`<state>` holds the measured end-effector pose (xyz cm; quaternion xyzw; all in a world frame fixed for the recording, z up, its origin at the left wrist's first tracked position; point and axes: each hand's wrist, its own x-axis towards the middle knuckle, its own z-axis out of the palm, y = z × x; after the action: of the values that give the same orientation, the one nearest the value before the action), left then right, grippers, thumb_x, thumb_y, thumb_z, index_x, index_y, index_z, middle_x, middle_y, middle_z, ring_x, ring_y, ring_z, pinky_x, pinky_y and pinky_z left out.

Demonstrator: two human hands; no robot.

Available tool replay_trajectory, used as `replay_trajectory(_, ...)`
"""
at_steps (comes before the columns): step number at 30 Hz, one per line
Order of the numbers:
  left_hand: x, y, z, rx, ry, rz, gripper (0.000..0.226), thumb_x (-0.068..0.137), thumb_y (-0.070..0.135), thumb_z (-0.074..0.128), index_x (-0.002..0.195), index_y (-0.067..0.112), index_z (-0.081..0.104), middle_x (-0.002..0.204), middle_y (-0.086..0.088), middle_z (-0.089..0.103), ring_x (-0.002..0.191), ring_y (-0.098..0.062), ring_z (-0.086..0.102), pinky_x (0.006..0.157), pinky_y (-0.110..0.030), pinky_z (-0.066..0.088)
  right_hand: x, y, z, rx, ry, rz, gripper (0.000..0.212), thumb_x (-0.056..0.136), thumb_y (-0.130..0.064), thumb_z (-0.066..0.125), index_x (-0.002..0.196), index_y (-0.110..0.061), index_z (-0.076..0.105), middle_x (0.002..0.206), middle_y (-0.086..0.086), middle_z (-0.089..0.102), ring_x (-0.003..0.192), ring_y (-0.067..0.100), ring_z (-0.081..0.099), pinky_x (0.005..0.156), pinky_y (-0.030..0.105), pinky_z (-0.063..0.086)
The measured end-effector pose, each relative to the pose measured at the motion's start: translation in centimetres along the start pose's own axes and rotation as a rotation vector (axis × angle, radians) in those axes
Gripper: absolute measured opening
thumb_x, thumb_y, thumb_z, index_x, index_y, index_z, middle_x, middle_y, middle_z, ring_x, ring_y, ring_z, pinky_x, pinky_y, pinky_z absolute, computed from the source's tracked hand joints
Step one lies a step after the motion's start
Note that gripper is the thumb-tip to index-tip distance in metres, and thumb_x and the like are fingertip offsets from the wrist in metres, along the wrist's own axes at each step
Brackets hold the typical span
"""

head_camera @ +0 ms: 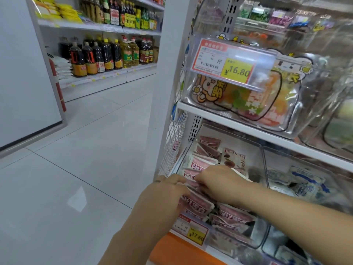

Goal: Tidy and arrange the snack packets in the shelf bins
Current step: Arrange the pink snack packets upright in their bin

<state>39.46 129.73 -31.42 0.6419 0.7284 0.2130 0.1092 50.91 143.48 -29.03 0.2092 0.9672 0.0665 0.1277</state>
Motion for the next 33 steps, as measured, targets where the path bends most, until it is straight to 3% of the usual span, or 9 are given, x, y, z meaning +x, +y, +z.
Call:
replay_trajectory(5,1.0,-0.1,0.0,0.048,-0.026,-0.068,0.024,0.096,0.027,0.047,0.112,0.032,0.064,0.132,0.016,0.046,0.118,-0.009,0.045,0.095,-0.023,0.04,0.2,0.3,1.1,0.188,0.07,0.012,0.026,0.095,-0.025,0.05,0.069,-0.019,0.047,0.062,-0.001,0.046,0.07,0.023,0.047,0.061,0.031,0.032)
replay_trajectory(9,1.1,-0.4,-0.1,0.098,-0.036,-0.029,0.024,0.096,0.026,0.047,0.113,0.032,0.063,0.131,0.017,0.046,0.117,-0.008,0.046,0.096,-0.023,0.036,0.1,0.8,2.5,0.274,0.133,0.015,0.026,0.095,-0.027,0.05,0.075,-0.013,0.059,0.072,0.004,0.063,0.067,0.019,0.052,0.064,0.032,0.041)
replay_trajectory(13,0.9,-0.1,0.1,0.149,-0.005,-0.039,0.027,0.099,0.024,0.04,0.116,0.025,0.06,0.129,0.009,0.049,0.119,-0.013,0.044,0.098,-0.034,0.041,0.2,1.3,1.5,0.271,0.015,0.011,0.021,0.095,-0.034,0.052,0.077,-0.023,0.054,0.077,-0.001,0.062,0.067,0.013,0.047,0.065,0.031,0.041)
replay_trajectory(16,0.7,-0.1,0.2,0.12,0.033,-0.022,0.027,0.098,0.025,0.04,0.113,0.024,0.061,0.126,0.011,0.05,0.116,-0.011,0.045,0.096,-0.028,0.04,-1.3,1.7,-0.3,0.366,0.14,0.021,0.021,0.09,-0.044,0.057,0.107,-0.033,0.063,0.098,-0.019,0.062,0.082,-0.002,0.055,0.074,0.026,0.047)
replay_trajectory(18,0.7,-0.4,0.2,0.076,0.019,0.0,0.023,0.095,0.023,0.048,0.111,0.027,0.064,0.125,0.018,0.049,0.111,-0.004,0.048,0.083,-0.007,0.03,-2.6,1.3,-1.0,0.301,0.214,-0.016,0.023,0.089,-0.042,0.058,0.11,-0.036,0.065,0.102,-0.019,0.061,0.091,0.001,0.056,0.079,0.029,0.048)
replay_trajectory(22,0.6,-0.5,0.0,0.069,0.006,0.006,0.023,0.093,0.025,0.053,0.111,0.031,0.065,0.123,0.021,0.049,0.105,0.002,0.049,0.07,-0.005,0.027,-3.1,-0.4,-0.4,0.065,0.11,-0.037,0.018,0.091,-0.037,0.052,0.1,-0.028,0.065,0.091,-0.008,0.066,0.087,0.016,0.061,0.078,0.032,0.048)
replay_trajectory(25,0.5,-0.2,-0.1,0.068,0.031,0.006,0.025,0.096,0.027,0.047,0.115,0.033,0.063,0.125,0.02,0.048,0.107,-0.001,0.05,0.08,-0.006,0.03,-1.5,-1.1,-0.3,-0.079,0.089,-0.014,0.023,0.095,-0.032,0.047,0.084,-0.017,0.062,0.072,0.001,0.056,0.071,0.026,0.054,0.063,0.031,0.041)
replay_trajectory(27,0.4,0.0,-0.2,0.097,0.04,0.0,0.026,0.098,0.029,0.042,0.115,0.031,0.063,0.125,0.017,0.049,0.11,-0.006,0.049,0.093,-0.019,0.037,-0.2,-1.1,-0.5,-0.033,0.112,0.006,0.027,0.096,-0.034,0.048,0.081,-0.016,0.061,0.07,0.002,0.054,0.071,0.027,0.053,0.061,0.03,0.04)
replay_trajectory(33,0.9,-0.3,-0.5,0.157,-0.001,-0.028,0.028,0.099,0.029,0.042,0.12,0.032,0.061,0.129,0.014,0.047,0.114,-0.01,0.048,0.094,-0.025,0.037,1.4,-0.9,0.5,0.142,0.106,0.049,0.032,0.093,-0.043,0.052,0.075,-0.017,0.057,0.073,0.008,0.059,0.074,0.028,0.052,0.06,0.029,0.034)
